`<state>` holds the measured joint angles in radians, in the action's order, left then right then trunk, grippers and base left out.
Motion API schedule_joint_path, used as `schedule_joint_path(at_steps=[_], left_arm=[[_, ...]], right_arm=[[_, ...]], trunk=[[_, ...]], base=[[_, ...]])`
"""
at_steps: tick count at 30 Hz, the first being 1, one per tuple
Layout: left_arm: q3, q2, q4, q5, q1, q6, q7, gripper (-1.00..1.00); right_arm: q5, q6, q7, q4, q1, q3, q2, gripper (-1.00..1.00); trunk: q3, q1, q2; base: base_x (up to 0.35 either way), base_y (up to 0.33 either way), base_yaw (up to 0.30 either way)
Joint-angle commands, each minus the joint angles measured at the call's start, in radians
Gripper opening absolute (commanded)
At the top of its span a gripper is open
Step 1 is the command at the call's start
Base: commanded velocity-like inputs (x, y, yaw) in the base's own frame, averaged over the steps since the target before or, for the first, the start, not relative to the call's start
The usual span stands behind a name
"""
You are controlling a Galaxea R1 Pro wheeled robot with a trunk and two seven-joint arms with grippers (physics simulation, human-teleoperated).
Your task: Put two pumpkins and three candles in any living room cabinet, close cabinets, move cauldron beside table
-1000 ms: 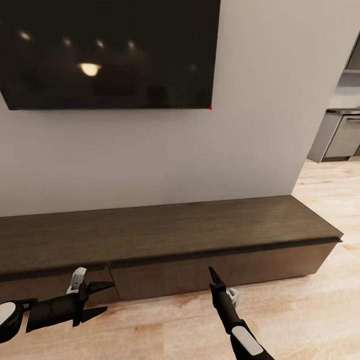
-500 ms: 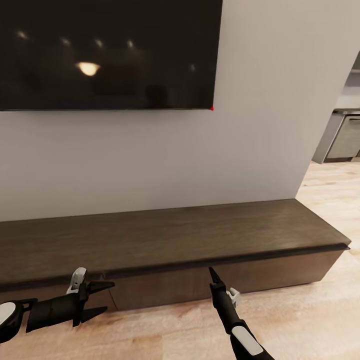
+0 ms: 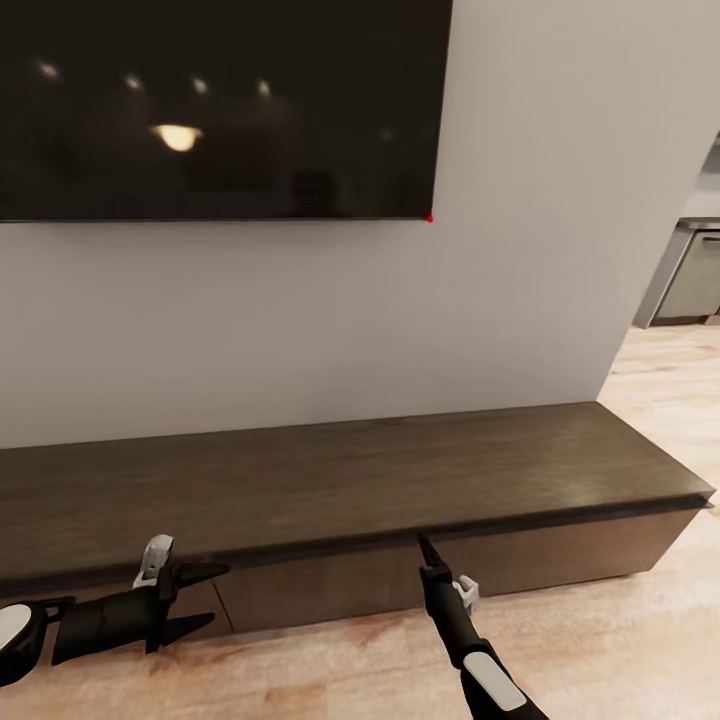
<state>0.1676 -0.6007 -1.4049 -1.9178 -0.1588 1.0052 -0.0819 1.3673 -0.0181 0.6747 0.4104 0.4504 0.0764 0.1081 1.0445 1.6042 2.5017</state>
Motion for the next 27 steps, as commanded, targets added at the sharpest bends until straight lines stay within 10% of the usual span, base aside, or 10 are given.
schedule_joint_path(at_steps=[1,27], left_arm=[[0.001,-0.001,0.0,-0.01,-0.001,0.001,-0.009,1.0],[0.0,-0.001,0.0,-0.01,0.001,0.001,-0.009,1.0]], right_arm=[[0.01,-0.002,0.003,-0.001,0.001,0.006,-0.001,1.0],[0.01,-0.002,0.003,-0.001,0.001,0.006,-0.001,1.0]], trunk=[[0.001,0.0,0.0],[0.012,0.001,0.001]], base=[[0.038,0.038,0.0],[0.033,0.017,0.0]])
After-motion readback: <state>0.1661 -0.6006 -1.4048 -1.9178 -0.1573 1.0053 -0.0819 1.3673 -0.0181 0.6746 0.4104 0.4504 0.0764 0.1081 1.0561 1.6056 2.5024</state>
